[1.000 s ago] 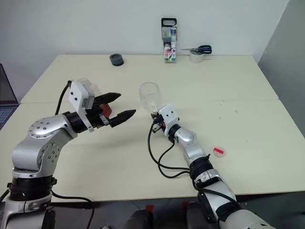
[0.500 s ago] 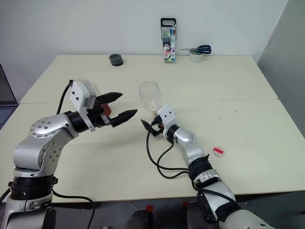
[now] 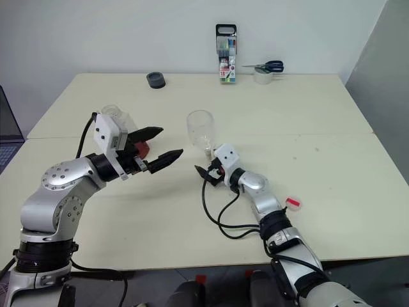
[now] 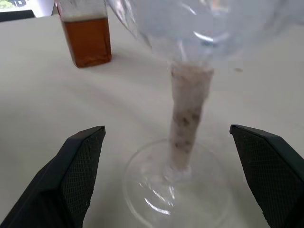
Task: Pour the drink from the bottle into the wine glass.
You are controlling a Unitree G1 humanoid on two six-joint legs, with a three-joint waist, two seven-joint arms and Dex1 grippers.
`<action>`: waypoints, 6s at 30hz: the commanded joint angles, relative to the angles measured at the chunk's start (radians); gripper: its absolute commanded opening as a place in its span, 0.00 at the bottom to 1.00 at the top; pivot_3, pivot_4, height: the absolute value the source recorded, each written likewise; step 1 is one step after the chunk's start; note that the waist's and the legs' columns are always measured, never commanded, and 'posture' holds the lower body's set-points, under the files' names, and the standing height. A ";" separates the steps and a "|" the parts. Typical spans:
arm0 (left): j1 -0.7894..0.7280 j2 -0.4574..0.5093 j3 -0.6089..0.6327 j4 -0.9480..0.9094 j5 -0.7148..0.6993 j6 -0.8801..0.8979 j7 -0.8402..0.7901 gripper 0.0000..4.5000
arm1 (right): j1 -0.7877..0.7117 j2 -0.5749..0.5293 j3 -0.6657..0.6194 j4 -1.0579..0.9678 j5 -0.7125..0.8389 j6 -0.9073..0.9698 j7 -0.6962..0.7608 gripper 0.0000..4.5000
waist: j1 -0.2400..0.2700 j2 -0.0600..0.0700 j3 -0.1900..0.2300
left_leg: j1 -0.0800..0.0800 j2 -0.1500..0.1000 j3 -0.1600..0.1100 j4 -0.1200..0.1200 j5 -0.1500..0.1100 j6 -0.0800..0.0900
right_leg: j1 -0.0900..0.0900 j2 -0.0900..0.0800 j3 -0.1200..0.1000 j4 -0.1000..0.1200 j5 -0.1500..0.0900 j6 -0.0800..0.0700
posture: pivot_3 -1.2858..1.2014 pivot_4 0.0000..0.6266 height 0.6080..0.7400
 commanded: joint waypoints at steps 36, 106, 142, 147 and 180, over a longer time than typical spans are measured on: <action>0.189 -0.110 0.108 0.246 0.173 -0.234 0.269 1.00 | 0.355 -0.553 -0.086 -1.238 0.490 0.732 0.295 1.00 | 0.048 -0.001 0.000 | -0.003 0.000 0.000 0.001 -0.001 0.001 | 0.002 -0.001 -0.002 -0.008 0.000 0.000 | 0.52 0.24 1.00; -0.398 -0.085 0.051 1.050 0.296 -0.507 0.133 0.37 | 0.170 -0.440 0.036 -1.186 0.471 0.707 0.197 1.00 | 0.046 -0.001 0.000 | -0.005 -0.001 -0.002 0.002 0.000 0.001 | 0.001 -0.001 -0.004 -0.008 0.000 0.000 | 0.52 0.24 1.00; -0.557 0.014 -0.289 0.854 0.843 -1.069 0.394 0.37 | 0.227 -0.394 -0.110 -1.120 0.480 0.588 0.078 1.00 | 0.045 -0.001 0.000 | -0.009 -0.002 -0.003 0.002 0.000 0.000 | -0.001 -0.001 -0.004 -0.009 0.000 0.000 | 0.52 0.24 1.00; -0.586 0.023 -0.305 0.901 0.897 -1.115 0.459 0.37 | 0.229 -0.391 -0.107 -1.124 0.480 0.591 0.074 1.00 | 0.044 -0.001 0.000 | -0.009 -0.002 -0.003 0.002 0.000 0.000 | -0.001 -0.001 -0.004 -0.009 0.000 0.000 | 0.52 0.24 1.00; -0.765 0.048 -0.437 1.105 1.132 -1.243 0.724 0.37 | 0.350 -0.465 -0.182 -1.188 0.508 0.590 0.064 1.00 | 0.039 -0.001 0.000 | -0.009 -0.003 -0.003 0.003 0.000 0.000 | -0.003 -0.001 -0.004 -0.004 0.000 0.000 | 0.52 0.24 1.00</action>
